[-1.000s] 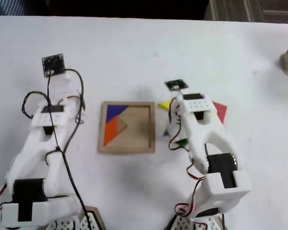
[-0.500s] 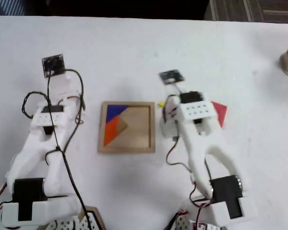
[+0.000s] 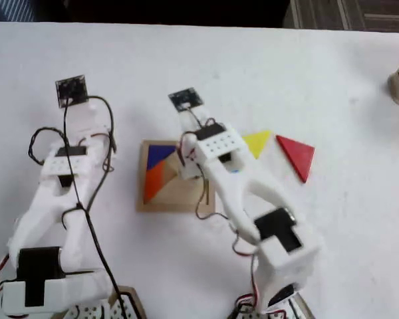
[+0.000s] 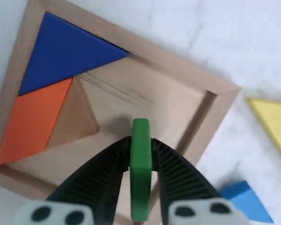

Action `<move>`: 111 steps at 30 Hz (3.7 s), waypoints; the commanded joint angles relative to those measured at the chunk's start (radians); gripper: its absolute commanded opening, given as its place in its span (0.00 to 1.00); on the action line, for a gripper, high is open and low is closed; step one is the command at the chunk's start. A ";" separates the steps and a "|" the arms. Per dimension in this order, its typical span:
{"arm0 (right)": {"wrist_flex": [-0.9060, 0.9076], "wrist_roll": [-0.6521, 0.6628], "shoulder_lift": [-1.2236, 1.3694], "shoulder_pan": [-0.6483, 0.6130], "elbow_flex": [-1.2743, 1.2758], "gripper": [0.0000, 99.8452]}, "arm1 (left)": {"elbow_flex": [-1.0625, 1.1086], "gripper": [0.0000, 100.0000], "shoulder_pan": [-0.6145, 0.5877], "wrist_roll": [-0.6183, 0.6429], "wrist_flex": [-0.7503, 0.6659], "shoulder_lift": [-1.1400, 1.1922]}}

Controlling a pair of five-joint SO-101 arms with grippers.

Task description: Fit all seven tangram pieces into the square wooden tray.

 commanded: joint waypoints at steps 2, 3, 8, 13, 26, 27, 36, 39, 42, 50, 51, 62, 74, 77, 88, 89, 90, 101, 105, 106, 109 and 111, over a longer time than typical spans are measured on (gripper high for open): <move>0.128 -0.014 0.116 -0.024 -0.216 0.17 | -0.048 0.03 -0.018 -0.009 -0.018 -0.005; 0.162 -0.014 0.140 -0.024 -0.256 0.20 | -0.048 0.03 -0.018 -0.009 -0.018 -0.005; 0.309 -0.011 0.205 -0.012 -0.416 0.24 | -0.048 0.03 -0.018 -0.009 -0.018 -0.005; 0.423 0.043 0.156 0.039 -0.505 0.24 | -0.048 0.03 -0.016 -0.009 -0.018 -0.005; 0.510 0.094 -0.111 0.234 -0.318 0.24 | -0.046 0.03 -0.012 -0.009 -0.018 -0.005; 0.479 0.095 -0.128 0.254 -0.269 0.23 | -0.046 0.03 -0.012 -0.009 -0.018 -0.005; 0.205 0.157 -0.351 0.409 0.219 0.01 | -0.035 0.02 0.054 -0.009 -0.002 -0.012; 0.105 0.160 -0.417 0.490 0.377 0.02 | -0.028 0.02 0.097 -0.009 0.003 -0.013; 0.051 0.203 -0.475 0.584 0.480 0.02 | -0.025 0.02 0.177 -0.009 0.003 -0.015; 0.025 0.315 -0.530 0.725 0.583 0.02 | -0.023 0.02 0.466 -0.003 0.003 -0.015; 0.010 0.316 -0.530 0.734 0.589 0.02 | -0.023 0.02 0.504 -0.003 -0.002 -0.015; -0.036 0.358 -0.529 0.742 0.615 0.02 | -0.035 0.02 0.792 0.000 -0.210 0.007; -0.036 0.358 -0.529 0.742 0.615 0.02 | -0.316 0.02 0.700 0.000 -0.086 0.337; -0.036 0.358 -0.529 0.742 0.615 0.02 | -0.330 0.02 0.687 0.000 -0.049 0.352; -0.038 0.358 -0.529 0.742 0.621 0.02 | -0.324 0.02 0.596 0.000 0.083 0.323; -0.038 0.358 -0.529 0.742 0.621 0.02 | -0.324 0.02 0.593 0.000 0.087 0.323; -0.038 0.358 -0.529 0.742 0.621 0.02 | -0.324 0.02 0.593 0.000 0.101 0.323; -0.038 0.358 -0.529 0.742 0.623 0.02 | -0.330 0.02 0.593 0.000 0.112 0.315; -0.038 0.358 -0.529 0.742 0.623 0.02 | -0.321 0.02 0.595 0.000 0.120 0.271; -0.038 0.358 -0.529 0.742 0.623 0.02 | -0.308 0.02 0.595 0.000 0.130 0.243; -0.038 0.358 -0.529 0.742 0.623 0.02 | -0.238 0.02 0.601 -0.005 0.155 0.139; -0.038 0.358 -0.529 0.742 0.623 0.02 | -0.167 0.02 0.602 -0.006 0.167 0.059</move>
